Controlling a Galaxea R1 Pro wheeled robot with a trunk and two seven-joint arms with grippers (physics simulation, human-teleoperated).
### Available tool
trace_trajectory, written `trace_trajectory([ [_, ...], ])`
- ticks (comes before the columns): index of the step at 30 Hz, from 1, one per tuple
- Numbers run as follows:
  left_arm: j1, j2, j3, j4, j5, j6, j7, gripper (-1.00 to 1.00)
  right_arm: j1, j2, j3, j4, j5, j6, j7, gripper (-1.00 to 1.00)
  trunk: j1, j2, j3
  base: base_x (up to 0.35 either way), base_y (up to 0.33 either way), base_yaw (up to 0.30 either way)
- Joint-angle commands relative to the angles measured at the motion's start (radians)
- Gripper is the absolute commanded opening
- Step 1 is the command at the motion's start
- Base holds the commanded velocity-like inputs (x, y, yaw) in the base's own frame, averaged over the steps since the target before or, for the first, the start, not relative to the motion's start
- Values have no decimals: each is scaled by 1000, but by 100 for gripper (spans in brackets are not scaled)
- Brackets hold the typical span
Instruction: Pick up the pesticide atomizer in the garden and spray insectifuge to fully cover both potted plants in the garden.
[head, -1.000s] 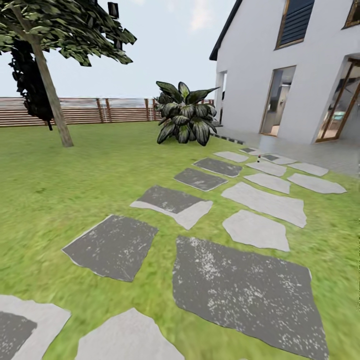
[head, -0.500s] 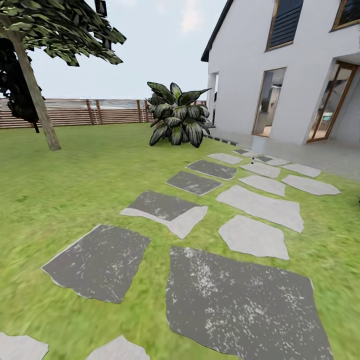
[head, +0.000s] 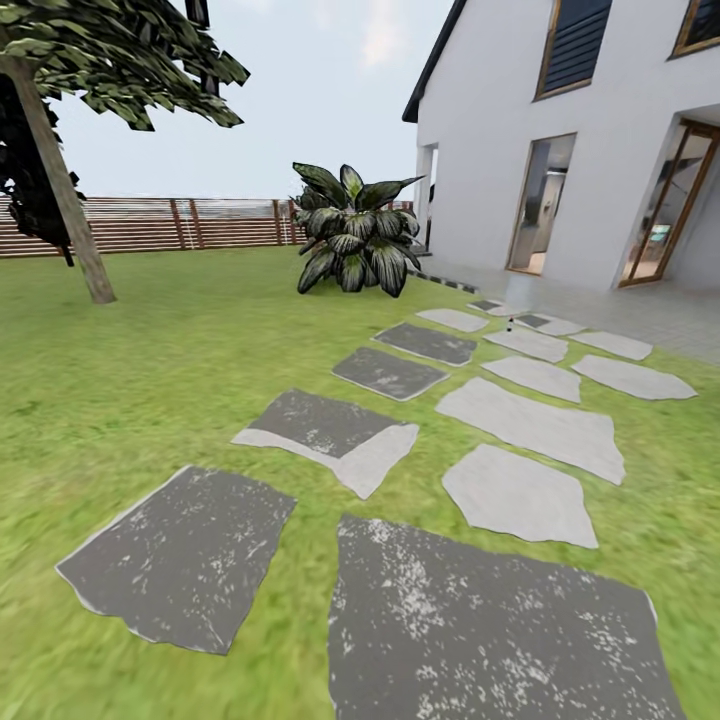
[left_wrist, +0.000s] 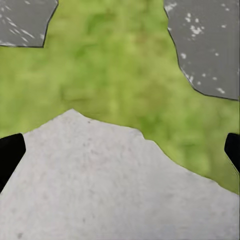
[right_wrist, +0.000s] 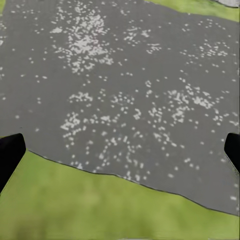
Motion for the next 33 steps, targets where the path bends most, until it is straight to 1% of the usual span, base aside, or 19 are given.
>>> trace_trajectory([
  [1, 0, 0, 1, 0, -7, -3, 0, 100, -1, 0, 0, 1, 0, -3, 0, 100, 0, 0, -1, 339, 0, 0],
  [33, -1, 1, 1, 1, -7, -3, 0, 100, -1, 1, 0, 1, 0, -3, 0, 100, 0, 0, -1, 339, 0, 0],
])
